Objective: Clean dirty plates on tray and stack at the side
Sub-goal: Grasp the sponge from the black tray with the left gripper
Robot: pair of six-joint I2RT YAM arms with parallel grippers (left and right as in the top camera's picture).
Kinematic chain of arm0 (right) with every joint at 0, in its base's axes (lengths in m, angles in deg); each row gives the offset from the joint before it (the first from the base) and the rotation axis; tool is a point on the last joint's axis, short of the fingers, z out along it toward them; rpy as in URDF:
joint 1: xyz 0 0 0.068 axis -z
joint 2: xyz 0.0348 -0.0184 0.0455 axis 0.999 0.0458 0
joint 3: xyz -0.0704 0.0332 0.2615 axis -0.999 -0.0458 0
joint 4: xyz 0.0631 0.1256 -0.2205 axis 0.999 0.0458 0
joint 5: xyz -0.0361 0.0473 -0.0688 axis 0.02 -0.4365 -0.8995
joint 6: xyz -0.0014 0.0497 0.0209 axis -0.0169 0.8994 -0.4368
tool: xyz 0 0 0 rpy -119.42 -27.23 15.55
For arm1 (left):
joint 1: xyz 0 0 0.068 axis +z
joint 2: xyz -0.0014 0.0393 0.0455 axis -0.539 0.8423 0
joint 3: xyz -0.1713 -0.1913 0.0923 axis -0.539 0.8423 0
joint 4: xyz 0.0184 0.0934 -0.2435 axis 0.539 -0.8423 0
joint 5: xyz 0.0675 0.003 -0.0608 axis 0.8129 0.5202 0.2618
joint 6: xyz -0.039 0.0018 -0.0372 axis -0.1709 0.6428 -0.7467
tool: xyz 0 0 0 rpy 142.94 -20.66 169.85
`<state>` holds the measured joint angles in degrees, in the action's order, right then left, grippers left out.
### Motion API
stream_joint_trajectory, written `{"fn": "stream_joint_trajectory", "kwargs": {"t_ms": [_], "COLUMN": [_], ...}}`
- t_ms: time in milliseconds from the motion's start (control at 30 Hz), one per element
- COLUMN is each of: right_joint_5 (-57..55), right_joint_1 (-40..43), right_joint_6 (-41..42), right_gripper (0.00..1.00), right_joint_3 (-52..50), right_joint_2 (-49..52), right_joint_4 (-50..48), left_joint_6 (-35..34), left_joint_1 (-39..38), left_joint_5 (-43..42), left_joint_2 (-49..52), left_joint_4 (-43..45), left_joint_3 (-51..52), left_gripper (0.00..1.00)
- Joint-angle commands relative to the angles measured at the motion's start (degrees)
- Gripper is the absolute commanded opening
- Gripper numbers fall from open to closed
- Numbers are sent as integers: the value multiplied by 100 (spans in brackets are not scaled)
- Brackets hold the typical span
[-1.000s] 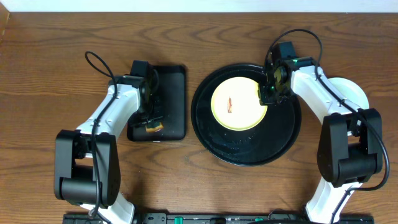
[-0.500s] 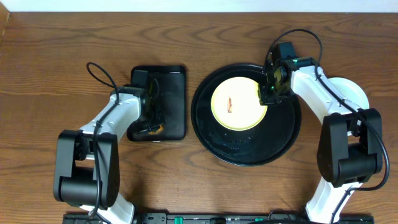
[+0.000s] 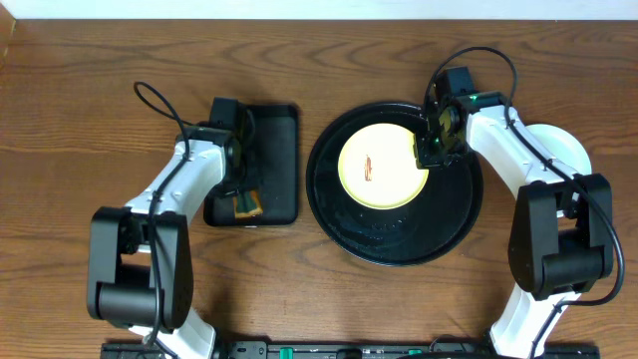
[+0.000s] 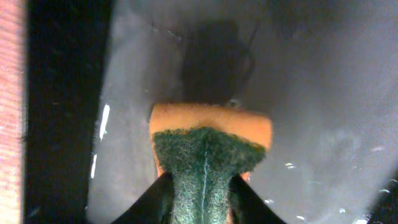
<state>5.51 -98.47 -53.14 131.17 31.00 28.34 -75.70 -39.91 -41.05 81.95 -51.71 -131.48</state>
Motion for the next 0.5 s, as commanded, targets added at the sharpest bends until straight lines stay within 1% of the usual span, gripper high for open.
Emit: {"fn": "stream_joint_trajectory", "kwargs": {"t_ms": [0, 33, 100, 200, 267, 367, 467], "right_joint_5": [46, 44, 44, 44, 46, 48, 48], "right_joint_1": [-26, -26, -26, -26, -26, -26, -26], "right_joint_6": [-26, -17, -17, -17, -17, -20, -15], "right_gripper": [1, 1, 1, 1, 1, 1, 1], "right_joint_3": [-39, -42, -42, -42, -46, -116, -372], "right_joint_2": [-44, -44, -44, -44, -44, -44, -44], "right_joint_4": [-11, -17, -35, -122, -223, -468, -817], "left_joint_6": [52, 52, 57, 205, 313, 310, 313], "left_joint_1": [-20, -20, -20, -20, -20, -22, -90], "left_joint_5": [-328, -439, -656, -684, -682, -686, -815], "left_joint_2": [348, 404, 470, 426, 367, 201, -50], "left_joint_4": [31, 31, -2, -111, -345, -811, -1314], "left_joint_3": [275, 289, 289, 236, 57, -400, -1067], "left_gripper": [21, 15, 8, 7, 7, 7, 7]}}
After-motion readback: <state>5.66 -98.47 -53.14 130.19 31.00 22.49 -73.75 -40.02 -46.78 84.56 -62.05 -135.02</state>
